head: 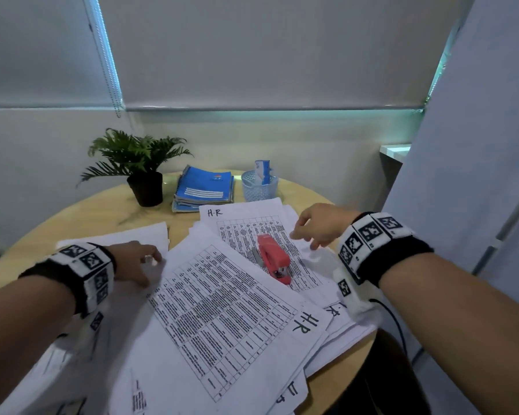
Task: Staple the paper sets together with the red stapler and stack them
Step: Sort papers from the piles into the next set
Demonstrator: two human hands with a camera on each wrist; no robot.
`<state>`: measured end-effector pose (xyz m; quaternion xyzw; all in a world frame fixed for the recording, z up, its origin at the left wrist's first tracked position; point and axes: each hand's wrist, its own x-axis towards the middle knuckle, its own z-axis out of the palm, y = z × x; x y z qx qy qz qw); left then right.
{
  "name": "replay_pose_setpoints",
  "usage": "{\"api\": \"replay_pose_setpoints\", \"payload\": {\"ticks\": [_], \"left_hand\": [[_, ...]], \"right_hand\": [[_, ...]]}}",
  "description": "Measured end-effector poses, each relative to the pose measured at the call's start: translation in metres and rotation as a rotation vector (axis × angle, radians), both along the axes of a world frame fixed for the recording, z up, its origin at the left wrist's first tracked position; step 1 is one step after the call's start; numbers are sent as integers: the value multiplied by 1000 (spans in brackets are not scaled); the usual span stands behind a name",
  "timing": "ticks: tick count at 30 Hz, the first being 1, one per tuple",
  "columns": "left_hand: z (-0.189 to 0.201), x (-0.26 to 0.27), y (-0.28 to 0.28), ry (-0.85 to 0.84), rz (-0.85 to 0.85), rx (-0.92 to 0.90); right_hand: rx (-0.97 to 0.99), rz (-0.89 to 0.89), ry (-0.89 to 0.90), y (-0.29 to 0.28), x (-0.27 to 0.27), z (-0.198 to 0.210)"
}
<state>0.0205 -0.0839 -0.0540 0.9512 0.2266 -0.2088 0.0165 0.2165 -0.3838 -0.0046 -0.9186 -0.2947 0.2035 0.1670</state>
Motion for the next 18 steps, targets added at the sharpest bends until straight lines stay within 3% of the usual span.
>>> {"api": "replay_pose_setpoints", "payload": {"ticks": [3,6,11,14,18], "left_hand": [[2,-2,-8,15,-79,15],[1,-4,-14,3,-126,29],[1,-8,-15,5,-207,13],[1,-9,-14,10,-237,-6],[0,-7,-15,-3,-235,-65]], "right_hand": [[-263,102,-11,38,-13,-16],[-471,180,-209,61,-23,-33],[-484,259,-427,72,-40,-46],[-429,209,-397,79,-45,-36],[43,-23,-226,95,-50,-16]]}}
